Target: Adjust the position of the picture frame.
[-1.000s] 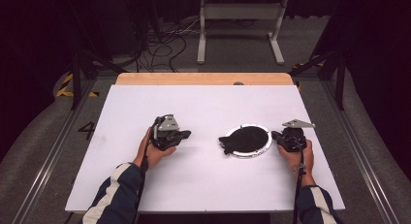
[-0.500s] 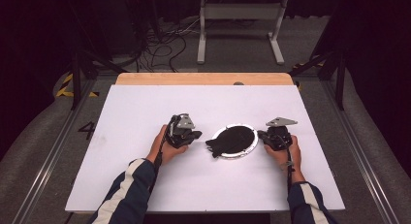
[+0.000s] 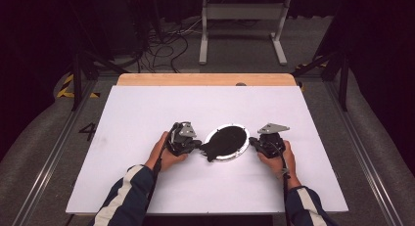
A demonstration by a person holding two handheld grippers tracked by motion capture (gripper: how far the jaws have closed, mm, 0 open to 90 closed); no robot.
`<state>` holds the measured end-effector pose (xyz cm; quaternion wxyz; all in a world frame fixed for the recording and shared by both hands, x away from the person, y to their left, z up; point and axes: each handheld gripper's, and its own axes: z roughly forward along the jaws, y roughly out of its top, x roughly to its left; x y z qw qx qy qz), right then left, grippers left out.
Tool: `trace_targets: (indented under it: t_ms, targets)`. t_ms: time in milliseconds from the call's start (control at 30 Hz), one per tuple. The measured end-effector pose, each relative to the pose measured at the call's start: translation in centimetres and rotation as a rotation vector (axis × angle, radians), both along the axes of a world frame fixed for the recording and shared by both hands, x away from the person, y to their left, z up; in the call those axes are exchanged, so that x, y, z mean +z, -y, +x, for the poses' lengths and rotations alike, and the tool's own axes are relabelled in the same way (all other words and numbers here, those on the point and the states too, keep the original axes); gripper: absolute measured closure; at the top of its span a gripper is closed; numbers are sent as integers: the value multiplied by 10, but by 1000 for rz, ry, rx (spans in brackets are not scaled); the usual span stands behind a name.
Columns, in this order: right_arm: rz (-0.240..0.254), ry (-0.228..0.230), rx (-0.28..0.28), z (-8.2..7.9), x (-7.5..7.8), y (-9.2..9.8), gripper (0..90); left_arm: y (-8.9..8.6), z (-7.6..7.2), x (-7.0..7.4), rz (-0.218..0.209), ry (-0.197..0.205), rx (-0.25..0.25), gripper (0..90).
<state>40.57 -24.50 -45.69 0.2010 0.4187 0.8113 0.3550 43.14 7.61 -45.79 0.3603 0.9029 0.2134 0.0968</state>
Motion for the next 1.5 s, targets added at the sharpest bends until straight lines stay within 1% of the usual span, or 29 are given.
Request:
trace_targets:
  t_ms: [67, 100, 233, 267, 300, 333, 400, 467, 500, 533, 600, 667, 700, 767, 867, 933, 967, 1000, 1033, 1067, 1167, 1233, 1300, 1333, 1367, 1400, 1500]
  targets:
    - [2, 3, 0, -1, 0, -1, 900, 0, -1, 0, 2, 5, -1, 891]
    - [-1, 5, 3, -1, 0, -2, 900, -1, -1, 0, -5, -5, 6, 891]
    - [31, -11, -1, -2, -1, -5, 900, -2, -4, -1, -13, -13, 2, 896]
    - [25, -14, 5, -3, -1, -7, 900, -3, -4, -1, -8, -10, -4, 896]
    - [23, -15, 14, -3, 0, -8, 900, -3, -6, -1, -12, -11, -12, 897]
    - [22, -15, 22, -3, 0, -9, 900, -4, -8, -1, -17, -16, -14, 897]
    - [29, -15, 36, -4, -1, -13, 900, -6, -13, -1, -9, -10, -32, 897]
    - [20, -3, 39, -5, -2, -17, 900, -7, -18, -1, -5, -9, -38, 897]
    - [9, 8, 49, -6, -2, -20, 900, -8, -20, -1, -2, -5, -47, 897]
    - [5, 12, 59, -7, -2, -23, 900, -8, -22, 0, 1, -11, -49, 897]
    - [6, 9, 70, -8, -2, -28, 900, -9, -27, 0, 3, -12, -57, 897]
    - [9, 7, 82, -9, -2, -31, 900, -10, -31, 0, 15, -7, -66, 897]
    - [10, 8, 90, -10, -3, -34, 900, -11, -33, 1, 17, -11, -75, 897]
    - [10, 9, 96, -11, -3, -36, 900, -11, -36, 1, 18, -17, -73, 898]
    - [26, 1, 119, -15, -4, -41, 900, -13, -41, 1, 19, -18, -84, 898]
    - [20, -3, 131, -18, -3, -45, 900, -16, -43, 1, 8, -32, -77, 898]
    - [14, -1, 132, -20, -3, -46, 900, -16, -44, 0, 2, -29, -79, 898]
    - [9, 1, 133, -21, -3, -48, 900, -16, -45, 0, 6, -25, -77, 898]
    - [6, 2, 137, -22, -3, -49, 900, -16, -46, 0, -1, -33, -70, 898]
    - [5, 3, 141, -23, -3, -50, 900, -16, -47, 0, 5, -25, -74, 898]
    - [-3, -1, 159, -25, -2, -53, 900, -17, -50, 0, 6, -32, -76, 898]
    - [-7, -2, 170, -25, -2, -54, 900, -16, -52, 1, 13, -31, -72, 898]
    - [-8, -1, 172, -26, -2, -55, 900, -16, -52, 0, 9, -26, -81, 898]
    - [-8, 0, 176, -27, -2, -55, 900, -16, -54, -1, -11, -41, -73, 898]
    - [-8, -2, 181, -28, -2, -55, 900, -15, -54, -1, -17, -46, -68, 898]
    - [-8, -4, 186, -28, -2, -55, 900, -15, -55, -1, -11, -42, -73, 898]
    - [-16, -4, 191, -31, -1, -55, 900, -13, -57, -1, -11, -37, -73, 898]
